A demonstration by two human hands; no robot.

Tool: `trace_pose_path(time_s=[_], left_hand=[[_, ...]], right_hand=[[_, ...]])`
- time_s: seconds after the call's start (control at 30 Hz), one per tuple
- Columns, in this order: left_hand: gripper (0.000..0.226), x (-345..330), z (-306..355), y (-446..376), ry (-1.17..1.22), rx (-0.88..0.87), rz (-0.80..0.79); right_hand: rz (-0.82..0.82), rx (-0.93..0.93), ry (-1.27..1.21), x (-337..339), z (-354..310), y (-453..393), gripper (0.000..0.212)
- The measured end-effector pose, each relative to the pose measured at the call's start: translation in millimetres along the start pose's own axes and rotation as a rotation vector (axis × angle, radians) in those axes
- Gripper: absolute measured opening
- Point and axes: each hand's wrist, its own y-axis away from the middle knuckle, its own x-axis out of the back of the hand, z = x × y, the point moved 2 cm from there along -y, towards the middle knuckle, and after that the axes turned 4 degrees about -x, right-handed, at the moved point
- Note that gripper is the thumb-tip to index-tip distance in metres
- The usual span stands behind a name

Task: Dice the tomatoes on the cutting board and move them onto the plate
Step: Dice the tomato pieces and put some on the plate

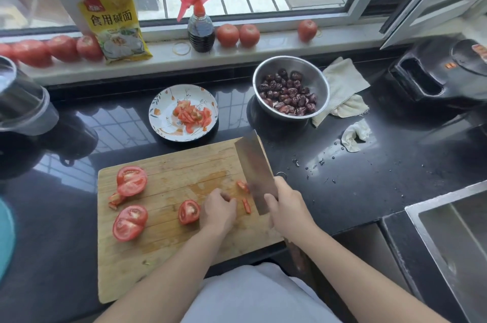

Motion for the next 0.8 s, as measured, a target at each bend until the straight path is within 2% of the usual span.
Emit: trace_pose_path(time_s=[0.1, 0.17, 0.23, 0.3, 0.37, 0.4, 0.43, 0.5, 0.53, 0.6, 0.67, 0.8], left_hand=[[0.015, 7.8, -4.3, 7.8, 0.229, 0.069, -0.007], [0.015, 20.8, -4.9, 15.8, 0.481, 0.131, 0.053], [0.021, 43.6, -5.2, 20.4, 0.733, 0.121, 0.212], [0.021, 73.6, -3.6, 21.7, 0.869, 0.042, 0.405], [0.018, 95.1, 7.8, 21.3, 0.703, -0.152, 0.451], [0.015, 95.6, 15.5, 19.2, 0.506, -0.274, 0.388], [0.014, 90.1, 24.5, 16.8, 0.265, -0.391, 0.280], [0.034, 60.7, 34.9, 8.3, -0.222, -0.595, 0.027], [0.047, 43.1, 37.0, 4.9, -0.420, -0.663, -0.092], [0.062, 17.1, 40.4, -0.8, -0.702, -0.768, -0.218], [0.067, 6.4, 42.7, -7.3, -0.824, -0.817, -0.258], [0.069, -1.7, 45.3, -23.1, -0.917, -0.853, -0.248]], right_hand=[[0.027, 0.069, -0.023, 18.0, 9.2, 1.8, 0.007], [0.096, 0.233, 0.124, 22.6, 11.8, 7.2, 0.020], [0.168, 0.486, 0.385, 20.7, 18.5, 9.7, 0.038], [0.159, 0.672, 0.626, 15.0, 33.4, 7.9, 0.043], [0.153, 0.768, 0.779, 14.3, 44.7, 4.7, 0.036], [0.147, 0.803, 0.814, 14.0, 48.9, 3.6, 0.034], [0.151, 0.844, 0.832, 12.9, 52.1, 2.6, 0.033], [0.181, 0.920, 0.815, 10.6, 53.0, 2.1, 0.030], [0.205, 0.944, 0.791, 9.4, 52.7, 1.9, 0.029], [0.253, 0.965, 0.745, 10.6, 50.3, 1.2, 0.027], [0.282, 0.971, 0.727, 13.2, 50.4, 0.7, 0.027], [0.284, 0.935, 0.711, 17.9, 61.4, 7.8, 0.030]])
